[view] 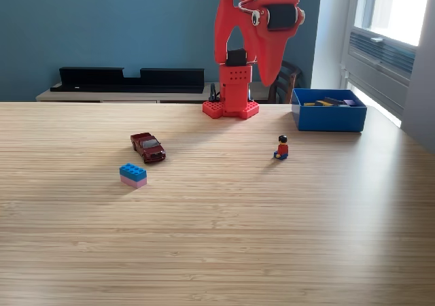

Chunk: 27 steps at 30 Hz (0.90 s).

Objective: Grasp a lego block and put it in the bin.

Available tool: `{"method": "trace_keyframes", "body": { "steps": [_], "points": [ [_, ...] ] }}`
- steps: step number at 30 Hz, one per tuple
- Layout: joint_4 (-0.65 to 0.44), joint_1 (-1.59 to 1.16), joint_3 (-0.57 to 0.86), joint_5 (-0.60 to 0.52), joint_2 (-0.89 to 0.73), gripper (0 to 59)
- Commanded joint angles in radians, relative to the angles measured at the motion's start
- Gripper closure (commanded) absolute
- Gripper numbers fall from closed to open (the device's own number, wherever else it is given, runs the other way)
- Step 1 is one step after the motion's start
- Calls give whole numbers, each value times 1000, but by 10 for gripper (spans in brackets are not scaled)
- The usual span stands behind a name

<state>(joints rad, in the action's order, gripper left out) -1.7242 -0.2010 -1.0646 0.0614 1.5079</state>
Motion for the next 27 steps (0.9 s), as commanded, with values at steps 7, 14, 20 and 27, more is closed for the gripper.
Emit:
{"method": "trace_keyframes", "body": {
  "steps": [7,14,20,27],
  "points": [
    [14,34,41,3,48,584],
    [77,94,3,-17,48,583],
    [141,229,-15,-28,48,583],
    [204,426,-94,-80,48,578]
  ]
}}
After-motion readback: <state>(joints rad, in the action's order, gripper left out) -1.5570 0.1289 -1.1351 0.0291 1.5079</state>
